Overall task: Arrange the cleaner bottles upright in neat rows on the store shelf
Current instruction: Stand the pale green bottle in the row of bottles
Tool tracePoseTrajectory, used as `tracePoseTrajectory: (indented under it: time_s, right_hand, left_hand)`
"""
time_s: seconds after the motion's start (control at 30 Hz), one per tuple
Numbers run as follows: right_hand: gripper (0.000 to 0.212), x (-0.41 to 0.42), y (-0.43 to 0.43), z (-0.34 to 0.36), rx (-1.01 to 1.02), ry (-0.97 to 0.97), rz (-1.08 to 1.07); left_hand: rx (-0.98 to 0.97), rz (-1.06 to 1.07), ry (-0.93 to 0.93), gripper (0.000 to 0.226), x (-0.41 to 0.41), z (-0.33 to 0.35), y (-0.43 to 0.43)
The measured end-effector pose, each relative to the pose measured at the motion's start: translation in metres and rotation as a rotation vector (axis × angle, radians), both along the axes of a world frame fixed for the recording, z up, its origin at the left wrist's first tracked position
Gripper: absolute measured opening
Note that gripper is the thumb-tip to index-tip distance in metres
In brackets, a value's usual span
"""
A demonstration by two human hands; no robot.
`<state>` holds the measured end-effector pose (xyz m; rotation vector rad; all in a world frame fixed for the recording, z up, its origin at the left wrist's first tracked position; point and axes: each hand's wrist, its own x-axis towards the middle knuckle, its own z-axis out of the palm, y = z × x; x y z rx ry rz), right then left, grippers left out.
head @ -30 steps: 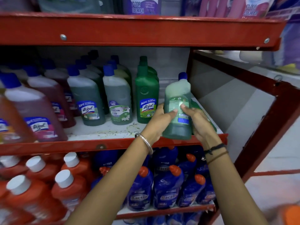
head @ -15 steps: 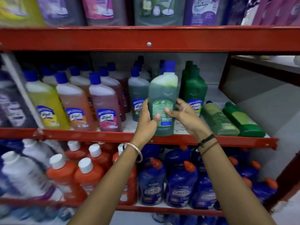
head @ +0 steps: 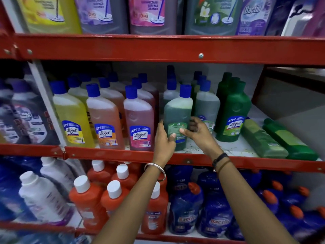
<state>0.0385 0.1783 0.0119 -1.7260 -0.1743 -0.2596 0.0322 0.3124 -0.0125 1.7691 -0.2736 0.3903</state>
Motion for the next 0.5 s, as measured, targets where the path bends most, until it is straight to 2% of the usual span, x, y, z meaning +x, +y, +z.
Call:
tracePoseTrajectory:
  time_s: [0.07, 0.17, 0.3, 0.43, 0.5]
  right_hand:
    - [0.046, 0.000, 0.000, -0.003, -0.081, -0.030, -0.109]
    - [0.052, -0.001, 0.002, -0.005, -0.148, -0.040, -0.151]
    - [0.079, -0.003, 0.011, 0.003, -0.302, -0.055, -0.187]
    - [0.056, -0.005, 0.024, 0.012, -0.355, -0.087, -0.163]
    - [0.048, -0.005, 0.028, 0.013, -0.343, -0.099, -0.164]
  left_hand:
    - [0.073, 0.007, 0.022, 0.054, 0.001, -0.002, 0.002]
    - [0.151, 0.038, 0.051, 0.052, -0.003, -0.004, 0.004]
    - [0.252, 0.105, -0.025, 0.041, -0.018, -0.001, 0.003]
    - [0.216, -0.018, -0.081, 0.021, -0.037, -0.007, 0.003]
    - [0.205, -0.068, -0.049, 0.028, -0.041, -0.012, 0.005]
